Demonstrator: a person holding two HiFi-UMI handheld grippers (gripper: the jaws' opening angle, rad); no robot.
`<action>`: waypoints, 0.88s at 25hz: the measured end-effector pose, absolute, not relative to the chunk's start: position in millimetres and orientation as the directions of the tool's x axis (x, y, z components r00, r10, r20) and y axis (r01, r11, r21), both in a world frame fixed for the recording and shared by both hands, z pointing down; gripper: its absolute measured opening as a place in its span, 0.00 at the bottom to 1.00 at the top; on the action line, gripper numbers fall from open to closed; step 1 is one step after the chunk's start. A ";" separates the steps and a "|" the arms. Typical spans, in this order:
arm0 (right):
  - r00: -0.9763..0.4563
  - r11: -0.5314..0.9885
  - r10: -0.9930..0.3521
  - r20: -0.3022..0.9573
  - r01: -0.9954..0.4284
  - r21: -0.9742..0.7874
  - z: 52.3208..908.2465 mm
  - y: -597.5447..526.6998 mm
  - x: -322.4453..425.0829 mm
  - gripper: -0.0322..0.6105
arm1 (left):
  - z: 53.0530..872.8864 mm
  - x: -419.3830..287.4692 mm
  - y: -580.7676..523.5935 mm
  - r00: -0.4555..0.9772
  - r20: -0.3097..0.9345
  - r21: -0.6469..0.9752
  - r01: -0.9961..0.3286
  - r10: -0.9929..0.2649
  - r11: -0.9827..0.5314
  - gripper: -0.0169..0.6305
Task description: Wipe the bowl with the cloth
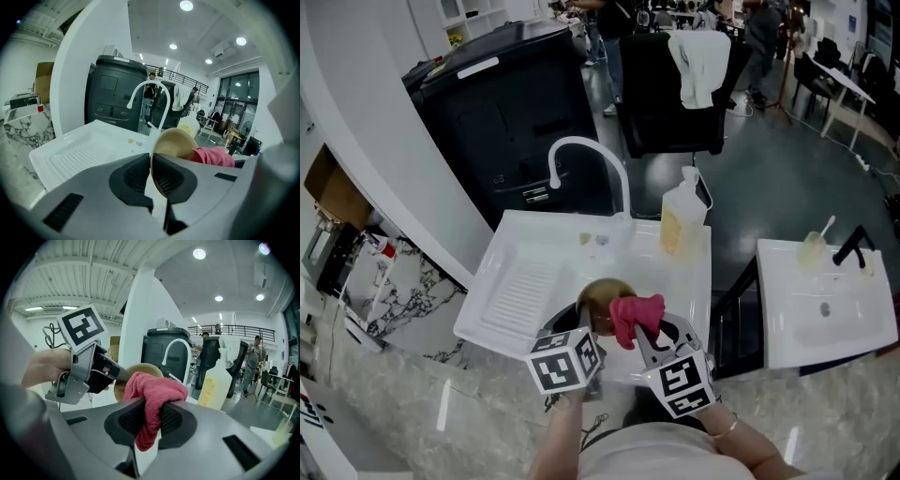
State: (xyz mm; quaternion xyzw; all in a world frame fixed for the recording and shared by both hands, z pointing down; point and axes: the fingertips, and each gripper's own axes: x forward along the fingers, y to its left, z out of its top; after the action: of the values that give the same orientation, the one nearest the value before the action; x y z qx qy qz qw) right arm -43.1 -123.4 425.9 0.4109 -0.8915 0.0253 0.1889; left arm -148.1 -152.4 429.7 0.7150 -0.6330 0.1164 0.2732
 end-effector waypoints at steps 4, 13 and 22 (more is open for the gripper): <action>-0.563 0.632 -0.747 0.354 -0.767 0.111 424.4 -127.7 -34.7 0.14 | 432.2 -148.2 -152.5 0.171 0.519 0.234 -0.971 -0.838 -0.053 0.07; -0.523 0.579 -0.788 0.323 -0.809 0.102 413.0 -138.8 -17.8 0.14 | 436.8 -153.1 -151.8 0.153 0.531 0.208 -0.977 -0.833 -0.046 0.07; -0.493 0.525 -0.831 0.257 -0.848 0.071 391.7 -150.1 4.4 0.14 | 440.3 -166.4 -150.9 0.117 0.540 0.197 -0.980 -0.834 -0.010 0.07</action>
State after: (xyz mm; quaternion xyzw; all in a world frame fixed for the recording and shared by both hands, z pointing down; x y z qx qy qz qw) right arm 4.4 -150.1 391.7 0.4865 -0.8633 0.0327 0.1306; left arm -166.4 -150.9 440.3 0.6974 -0.6503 0.1366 0.2684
